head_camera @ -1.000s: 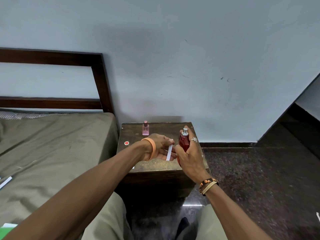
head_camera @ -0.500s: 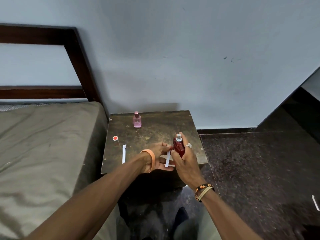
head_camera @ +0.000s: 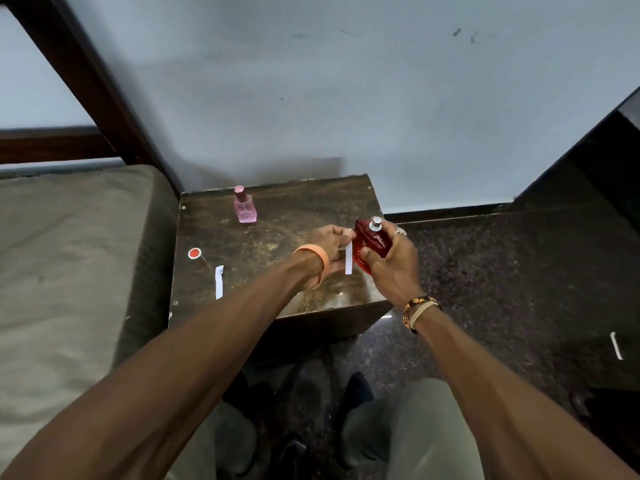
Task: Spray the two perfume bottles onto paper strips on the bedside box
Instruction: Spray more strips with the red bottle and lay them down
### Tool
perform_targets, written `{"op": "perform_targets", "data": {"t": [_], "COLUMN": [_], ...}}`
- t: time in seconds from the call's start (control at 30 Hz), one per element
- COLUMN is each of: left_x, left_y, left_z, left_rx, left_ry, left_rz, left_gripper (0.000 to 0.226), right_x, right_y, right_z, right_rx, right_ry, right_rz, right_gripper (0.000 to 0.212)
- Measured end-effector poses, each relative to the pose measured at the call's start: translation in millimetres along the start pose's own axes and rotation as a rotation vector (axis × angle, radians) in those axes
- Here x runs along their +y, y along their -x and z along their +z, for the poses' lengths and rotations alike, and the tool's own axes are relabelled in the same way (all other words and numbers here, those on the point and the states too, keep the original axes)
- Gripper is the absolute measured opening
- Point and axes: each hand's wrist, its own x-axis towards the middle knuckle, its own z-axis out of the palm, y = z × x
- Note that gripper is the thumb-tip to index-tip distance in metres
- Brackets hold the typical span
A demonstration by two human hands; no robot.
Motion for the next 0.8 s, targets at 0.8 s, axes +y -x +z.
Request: {"op": "perform_targets", "data": {"t": [0.8], "left_x": [-15.3], "left_y": [-20.5], "left_z": [12.8], "left_rx": [0.0], "left_ry": [-0.017], "left_rz": [-0.012], "left_gripper": [0.007], "right_x": [45.4], "right_y": [-22.7], "right_z": [6.5], "right_rx": [0.042], "right_ry": [-0.102], "right_rz": [0.147], "right_gripper": [0.059]}}
